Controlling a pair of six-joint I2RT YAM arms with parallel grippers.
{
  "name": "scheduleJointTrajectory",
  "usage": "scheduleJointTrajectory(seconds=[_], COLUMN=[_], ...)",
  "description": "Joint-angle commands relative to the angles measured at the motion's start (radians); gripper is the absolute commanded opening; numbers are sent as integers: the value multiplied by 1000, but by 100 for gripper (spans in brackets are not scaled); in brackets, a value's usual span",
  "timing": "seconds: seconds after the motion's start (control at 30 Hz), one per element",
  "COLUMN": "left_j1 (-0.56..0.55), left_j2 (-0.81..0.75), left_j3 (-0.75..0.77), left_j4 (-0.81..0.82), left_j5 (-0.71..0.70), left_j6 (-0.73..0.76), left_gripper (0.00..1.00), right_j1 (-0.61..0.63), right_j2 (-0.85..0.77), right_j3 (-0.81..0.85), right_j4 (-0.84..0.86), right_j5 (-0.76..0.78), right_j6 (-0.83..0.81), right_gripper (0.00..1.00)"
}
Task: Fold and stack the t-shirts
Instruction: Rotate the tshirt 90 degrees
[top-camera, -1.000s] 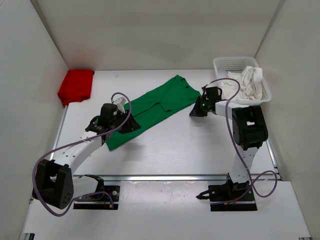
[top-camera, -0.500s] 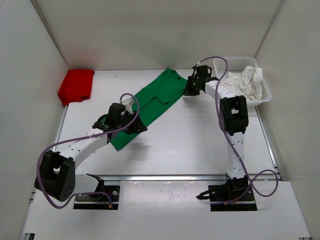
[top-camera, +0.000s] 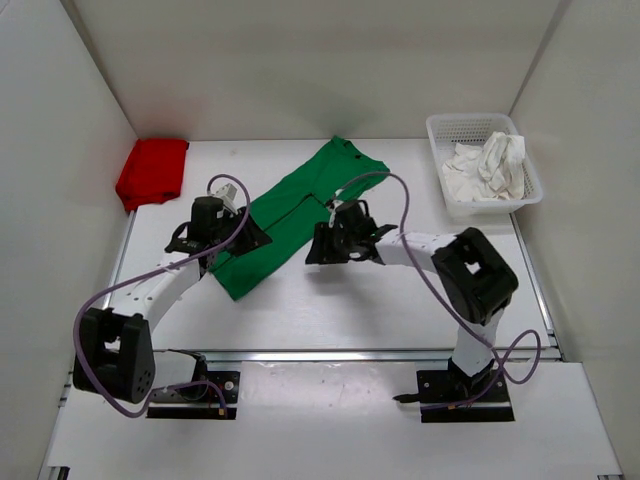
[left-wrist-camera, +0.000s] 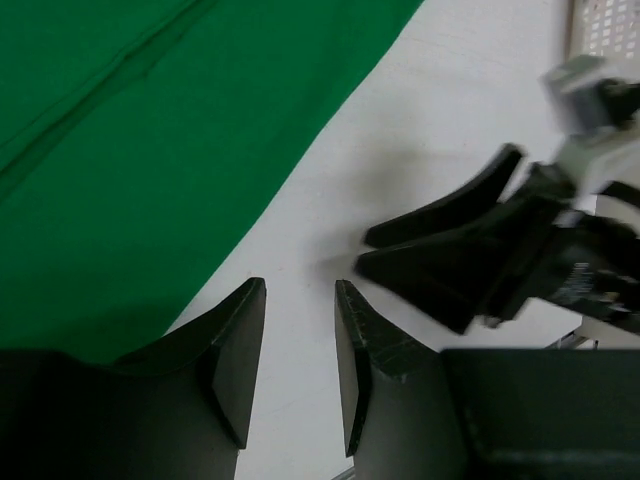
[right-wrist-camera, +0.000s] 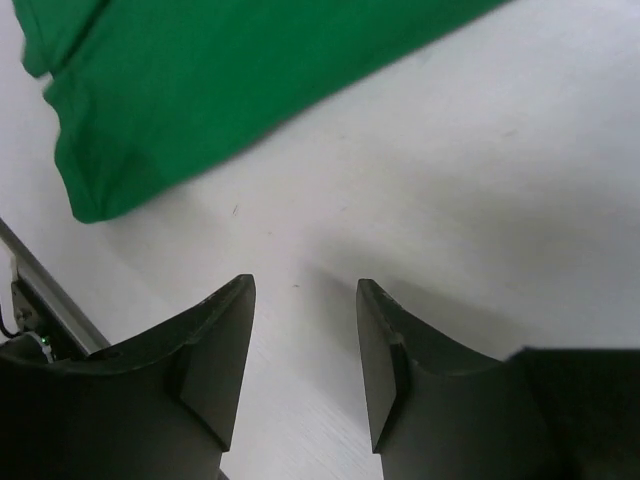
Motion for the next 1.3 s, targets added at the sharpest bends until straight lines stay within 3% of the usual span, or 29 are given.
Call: scheduleJointTrajectory(seconds=[0.0, 0.27, 0.33, 0.4, 0.5, 0.57, 0.8, 0.93, 1.0, 1.03, 1.13, 1.27], left_j1=[-6, -20, -24, -18, -21, -35, -101, -104, -124, -138, -155, -196], left_j2=[-64, -89, -84, -75, -56, -55, -9, -4, -4, -3, -10, -10], left_j3=[-2, -10, -16, -19, -17, -26, -75, -95, -94, -100, -144, -180], left_j4=[3, 0, 6, 7, 9, -6, 18, 15, -10, -25, -36, -83], left_j5=[12, -8, -15, -17, -18, -40, -55, -48, -74, -83, -100, -223], left_j6=[-8, 2, 2, 2, 3, 9, 12, 8, 21, 23, 28, 46], left_gripper=[44, 45, 45, 45, 45, 45, 44, 46, 47, 48, 51, 54], right_j1=[26, 49, 52, 41, 3, -38, -236, -304, -330, -354, -371, -298], right_j2=[78, 273, 331, 359, 319, 255, -17, -112, -156, -186, -265, -374], right_j3=[33, 151, 206, 236, 167, 78, -247, -300, -316, -332, -376, -454], right_j4=[176, 205, 184, 162, 225, 243, 237, 144, 90, 81, 27, -33], right_j5=[18, 81, 65, 62, 50, 9, -145, -165, -160, -162, -136, -95], right_j6=[114, 250, 255, 261, 253, 253, 146, 43, 17, 5, -30, -25], right_gripper=[44, 40, 32, 14, 0, 0, 0, 0, 8, 20, 39, 42])
